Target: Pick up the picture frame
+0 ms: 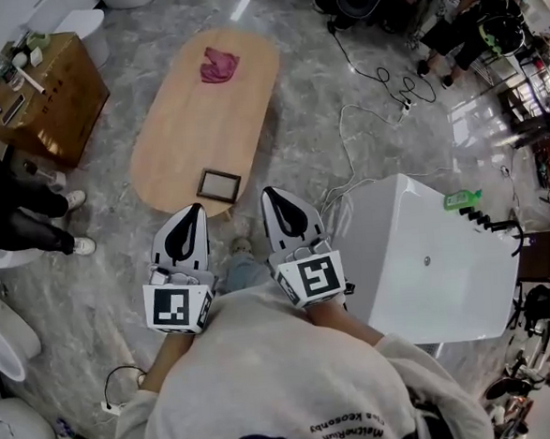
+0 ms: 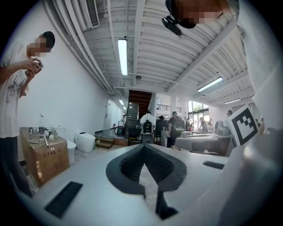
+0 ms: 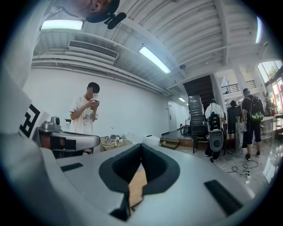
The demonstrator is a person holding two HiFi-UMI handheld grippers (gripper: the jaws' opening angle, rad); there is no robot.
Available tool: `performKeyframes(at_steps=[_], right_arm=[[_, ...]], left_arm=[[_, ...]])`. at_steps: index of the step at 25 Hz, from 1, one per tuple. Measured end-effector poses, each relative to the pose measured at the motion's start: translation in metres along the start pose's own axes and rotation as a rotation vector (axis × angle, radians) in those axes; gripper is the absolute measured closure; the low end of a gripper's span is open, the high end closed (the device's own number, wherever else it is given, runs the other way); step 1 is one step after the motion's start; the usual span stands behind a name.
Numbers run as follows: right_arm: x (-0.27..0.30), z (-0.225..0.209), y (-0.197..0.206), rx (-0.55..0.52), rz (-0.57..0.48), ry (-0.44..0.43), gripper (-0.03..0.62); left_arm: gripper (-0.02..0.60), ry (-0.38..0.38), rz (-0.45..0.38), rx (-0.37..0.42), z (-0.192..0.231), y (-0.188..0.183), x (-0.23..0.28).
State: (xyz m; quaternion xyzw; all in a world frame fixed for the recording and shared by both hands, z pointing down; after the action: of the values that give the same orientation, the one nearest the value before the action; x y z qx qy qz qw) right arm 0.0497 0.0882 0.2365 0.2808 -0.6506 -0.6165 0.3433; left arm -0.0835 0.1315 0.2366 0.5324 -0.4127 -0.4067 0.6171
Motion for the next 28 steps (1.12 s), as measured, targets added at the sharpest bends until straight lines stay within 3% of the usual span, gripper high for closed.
performKeyframes(at_steps=[10, 15, 21, 28], right_arm=[[0.064, -0.037, 0.007, 0.003, 0.024, -0.123, 0.586], [0.079, -0.041, 0.011, 0.002, 0.024, -0.148, 0.586], [0.089, -0.039, 0.018, 0.024, 0.039, -0.153, 0.586], [0.101, -0.031, 0.025, 0.039, 0.059, -0.118, 0.586]], left_arm=[[0.574, -0.106, 0.020, -0.008, 0.021, 0.004, 0.051], [0.574, -0.123, 0.029, 0.008, 0.027, 0.006, 0.056], [0.574, -0.118, 0.062, 0.007, 0.036, 0.013, 0.062], [0.574, -0.054, 0.111, 0.011, 0.050, 0.023, 0.069]])
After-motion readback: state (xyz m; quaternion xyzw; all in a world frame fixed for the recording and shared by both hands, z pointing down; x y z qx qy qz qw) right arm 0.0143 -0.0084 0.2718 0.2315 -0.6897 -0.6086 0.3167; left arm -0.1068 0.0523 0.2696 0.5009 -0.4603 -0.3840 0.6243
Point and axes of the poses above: the fingertips, and each gripper's own axes: x forward along the fingers, z to its left, y out of its underside, the point moved 3 cm from there along -x, backward along the fingers, and after that the axes turned 2 degrees about y, right-handed, at the moved point
